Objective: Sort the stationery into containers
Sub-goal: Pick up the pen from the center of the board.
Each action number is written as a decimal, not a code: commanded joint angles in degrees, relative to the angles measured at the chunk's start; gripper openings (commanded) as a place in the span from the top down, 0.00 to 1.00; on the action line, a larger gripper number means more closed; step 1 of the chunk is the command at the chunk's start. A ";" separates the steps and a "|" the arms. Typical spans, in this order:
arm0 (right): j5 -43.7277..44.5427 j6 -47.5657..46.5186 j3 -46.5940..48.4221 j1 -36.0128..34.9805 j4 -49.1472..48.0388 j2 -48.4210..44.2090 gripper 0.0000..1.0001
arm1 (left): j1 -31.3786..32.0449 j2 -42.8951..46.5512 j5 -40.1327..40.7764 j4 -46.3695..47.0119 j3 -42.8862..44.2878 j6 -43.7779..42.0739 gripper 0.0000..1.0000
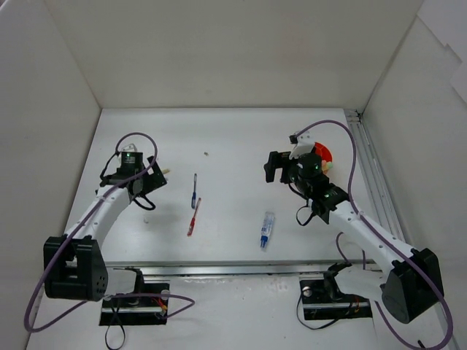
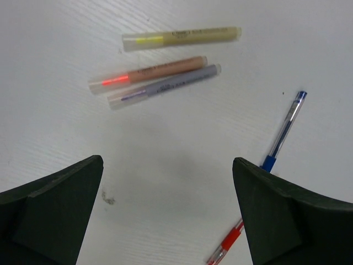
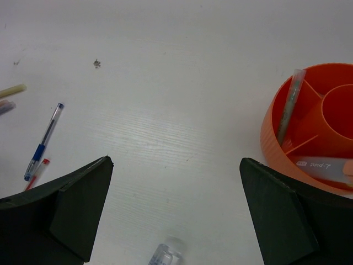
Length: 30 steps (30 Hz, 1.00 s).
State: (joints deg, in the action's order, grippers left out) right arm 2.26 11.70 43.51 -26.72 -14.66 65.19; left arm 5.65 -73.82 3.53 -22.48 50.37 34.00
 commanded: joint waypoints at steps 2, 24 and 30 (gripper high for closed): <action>2.22 -1.15 1.67 -0.35 -1.17 1.61 0.02 | -3.44 -9.02 -9.21 3.05 9.98 -9.72 0.00; 4.50 -5.64 2.11 0.62 2.35 2.22 0.02 | -0.29 -38.85 -7.05 -11.01 37.70 -41.81 0.24; 4.68 -5.38 1.76 0.62 2.53 1.35 0.02 | -0.29 -43.42 -6.95 -12.41 40.33 -41.82 0.42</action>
State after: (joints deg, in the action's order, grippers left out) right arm 5.45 6.76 43.55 -26.50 -9.93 67.77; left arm 5.21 -117.51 -3.33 -33.43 87.50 -6.04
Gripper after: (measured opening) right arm 0.979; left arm 0.592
